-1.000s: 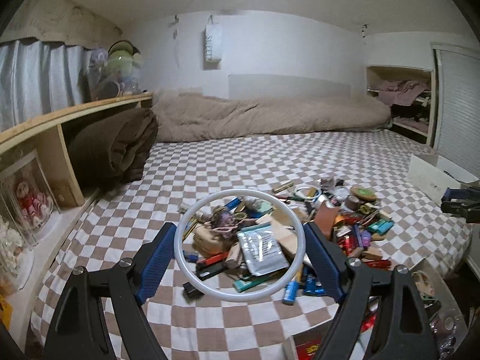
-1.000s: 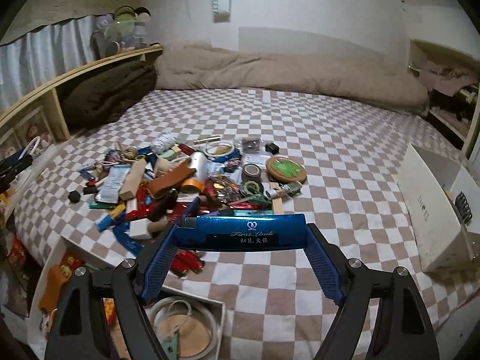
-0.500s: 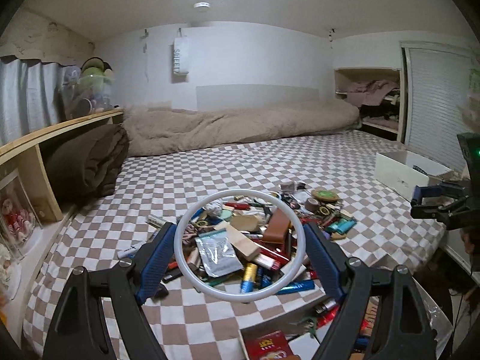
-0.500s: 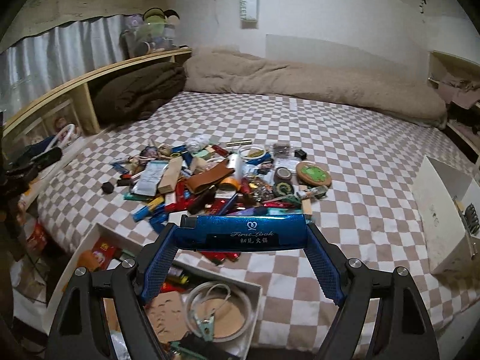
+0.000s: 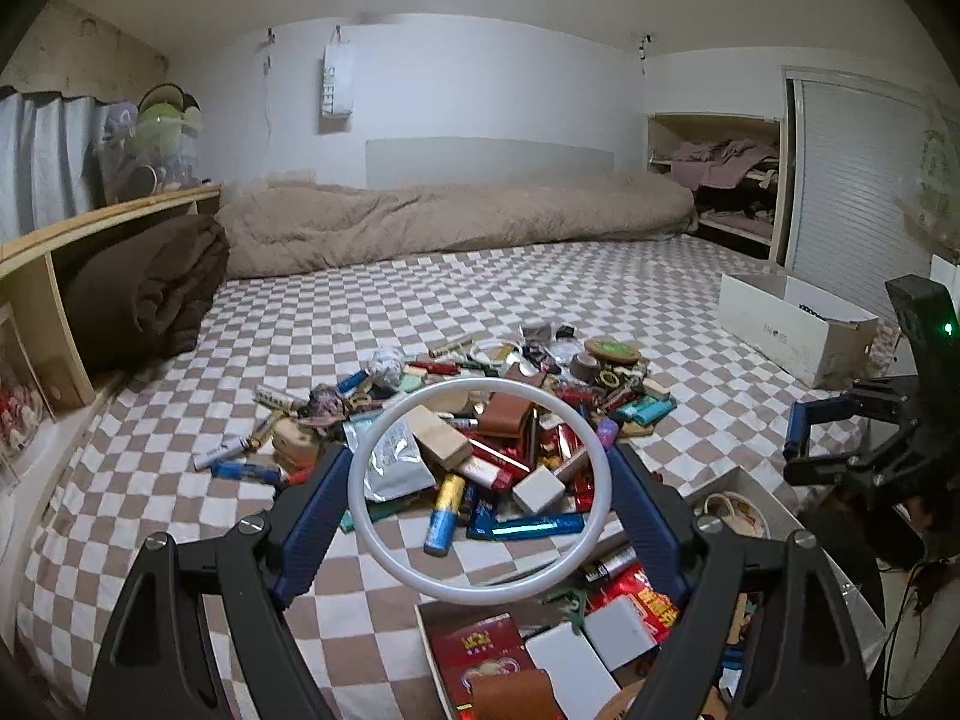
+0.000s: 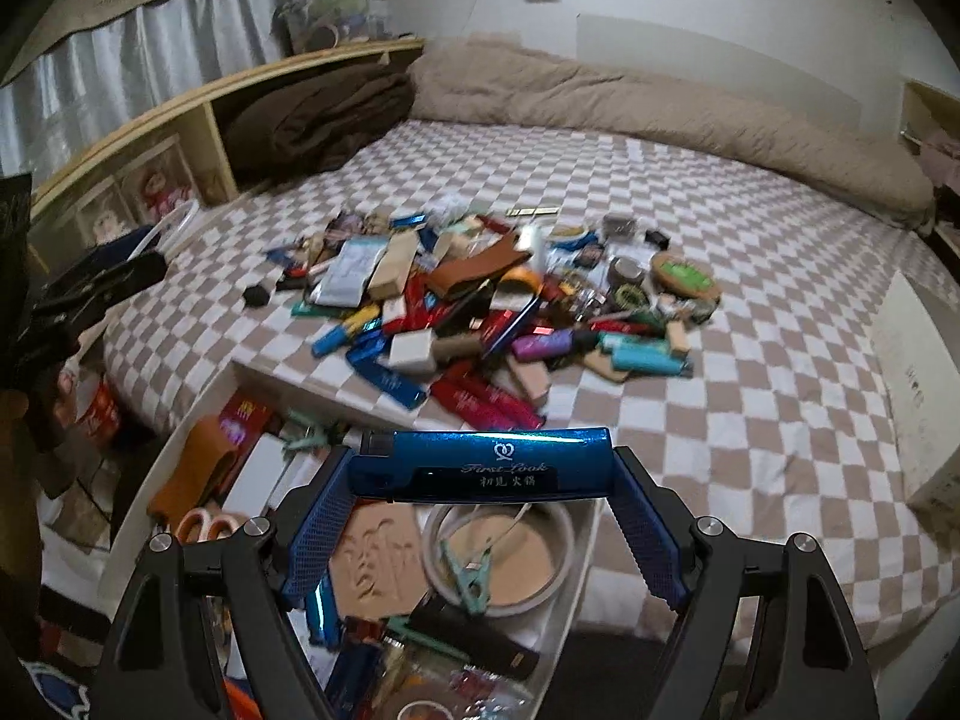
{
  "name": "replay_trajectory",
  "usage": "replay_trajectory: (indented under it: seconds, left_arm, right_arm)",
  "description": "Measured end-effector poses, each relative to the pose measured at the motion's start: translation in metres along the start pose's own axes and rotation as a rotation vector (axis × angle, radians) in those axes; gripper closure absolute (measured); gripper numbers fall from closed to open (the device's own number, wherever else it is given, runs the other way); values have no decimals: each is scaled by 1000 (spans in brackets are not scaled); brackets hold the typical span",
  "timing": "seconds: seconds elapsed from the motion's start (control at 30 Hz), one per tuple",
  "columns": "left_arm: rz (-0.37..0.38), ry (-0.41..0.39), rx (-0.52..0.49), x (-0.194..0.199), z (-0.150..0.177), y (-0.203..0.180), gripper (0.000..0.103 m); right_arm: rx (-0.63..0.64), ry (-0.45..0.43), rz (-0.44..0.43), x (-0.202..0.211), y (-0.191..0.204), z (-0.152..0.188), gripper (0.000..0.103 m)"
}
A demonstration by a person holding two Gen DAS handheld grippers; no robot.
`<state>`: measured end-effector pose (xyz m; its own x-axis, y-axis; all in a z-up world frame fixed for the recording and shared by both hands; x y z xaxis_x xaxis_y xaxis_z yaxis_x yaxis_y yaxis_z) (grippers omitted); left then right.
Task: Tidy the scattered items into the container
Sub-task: 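Carry the white ring toward the white box while the right tool drops the blue lighter in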
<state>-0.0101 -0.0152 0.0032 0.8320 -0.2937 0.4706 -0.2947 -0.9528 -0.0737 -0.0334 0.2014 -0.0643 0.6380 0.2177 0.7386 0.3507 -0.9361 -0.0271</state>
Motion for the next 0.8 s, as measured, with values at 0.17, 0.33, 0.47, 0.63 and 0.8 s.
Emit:
replay_trajectory:
  seconds: [0.17,0.33,0.47,0.63,0.8]
  left_arm:
    - [17,28,-5,-5,10,-4,18]
    - [35,61,-12,-11,21,-10,18]
    - [55,75,-3,-14,27,-13,18]
    - [69,90,4,-16,34,-14,18]
    - [81,91,21,-15,38,-13,18]
  right_arm:
    - [48,37,-24,-9,12,12,20]
    - [85,86,-48,-19,23,24,20]
    - [123,117,-57,-27,32,32,20]
    - [245,164,-83,-38,49,44,20]
    - [324,204,-114,-44,57,51,20]
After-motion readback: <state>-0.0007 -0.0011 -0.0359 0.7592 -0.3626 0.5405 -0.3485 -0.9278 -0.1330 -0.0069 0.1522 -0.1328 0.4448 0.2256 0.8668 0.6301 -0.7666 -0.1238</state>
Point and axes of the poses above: each gripper's, at about its wrist camera, not at the fingertips, and x roughly against the way its jaws point, y to its left, z to its underside, the point moved 4 cm from there along -x, roughly the way its jaws point, and after that the axes turned 8 degrees about z, right-handed, at the moved point
